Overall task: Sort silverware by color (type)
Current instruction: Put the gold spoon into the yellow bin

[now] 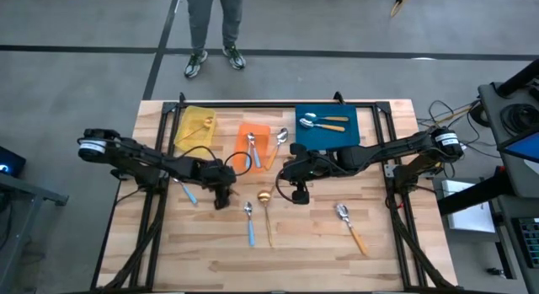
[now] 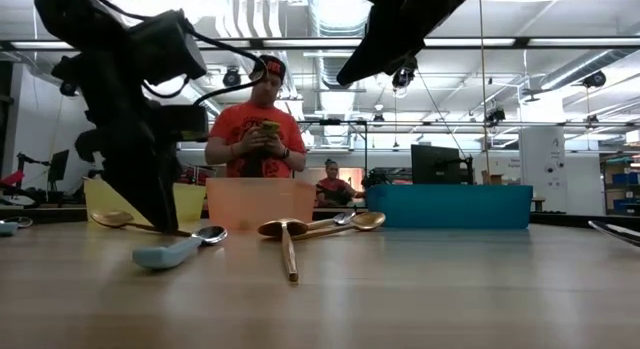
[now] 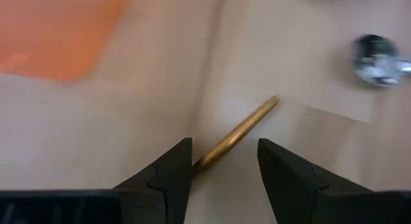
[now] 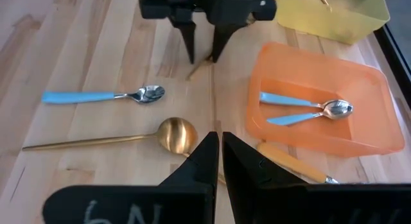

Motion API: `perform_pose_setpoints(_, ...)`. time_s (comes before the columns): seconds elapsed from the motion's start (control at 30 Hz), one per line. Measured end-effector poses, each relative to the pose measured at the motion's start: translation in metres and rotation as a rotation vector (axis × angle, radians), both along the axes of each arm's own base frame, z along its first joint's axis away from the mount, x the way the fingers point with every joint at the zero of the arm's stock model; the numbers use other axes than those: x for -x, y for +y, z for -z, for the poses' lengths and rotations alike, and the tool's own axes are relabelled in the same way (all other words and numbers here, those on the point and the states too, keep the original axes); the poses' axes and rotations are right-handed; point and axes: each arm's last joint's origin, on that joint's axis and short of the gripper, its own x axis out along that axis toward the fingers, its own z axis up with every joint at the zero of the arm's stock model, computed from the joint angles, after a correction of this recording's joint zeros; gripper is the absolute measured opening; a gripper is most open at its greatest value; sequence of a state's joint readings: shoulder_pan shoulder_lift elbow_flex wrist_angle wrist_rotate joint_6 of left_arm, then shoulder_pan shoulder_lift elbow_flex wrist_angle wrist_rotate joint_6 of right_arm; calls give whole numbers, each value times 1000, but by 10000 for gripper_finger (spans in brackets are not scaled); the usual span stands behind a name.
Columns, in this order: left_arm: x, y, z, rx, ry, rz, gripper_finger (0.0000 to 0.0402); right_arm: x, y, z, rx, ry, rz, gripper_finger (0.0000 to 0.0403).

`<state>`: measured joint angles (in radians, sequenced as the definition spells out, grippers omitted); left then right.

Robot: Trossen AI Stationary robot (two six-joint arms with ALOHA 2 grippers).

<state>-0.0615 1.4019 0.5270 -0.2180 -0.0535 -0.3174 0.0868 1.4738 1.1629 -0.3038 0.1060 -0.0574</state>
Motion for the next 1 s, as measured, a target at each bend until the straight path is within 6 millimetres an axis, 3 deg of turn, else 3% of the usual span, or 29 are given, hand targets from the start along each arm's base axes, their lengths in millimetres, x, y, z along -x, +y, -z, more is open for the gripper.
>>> perform_pose_setpoints(0.2,3,-9,-2,106,11,-24,157,-1,-1,-1,22,-9,-13,13)
perform_pose_setpoints(0.37,7,-11,-10,211,22,-217,157,-2,-13,-2,80,-22,-26,13)
perform_pose_setpoints(0.57,9,-10,-31,328,97,-525,157,-5,-41,-5,170,-48,-14,13)
perform_pose_setpoints(0.77,8,-9,-53,288,153,-724,157,-1,-73,6,163,-89,33,13)
perform_pose_setpoints(0.87,4,-8,-58,306,140,-811,157,3,-88,12,187,-112,29,13)
perform_pose_setpoints(1.0,3,-8,-57,332,123,-933,157,18,-103,1,201,-144,79,13)
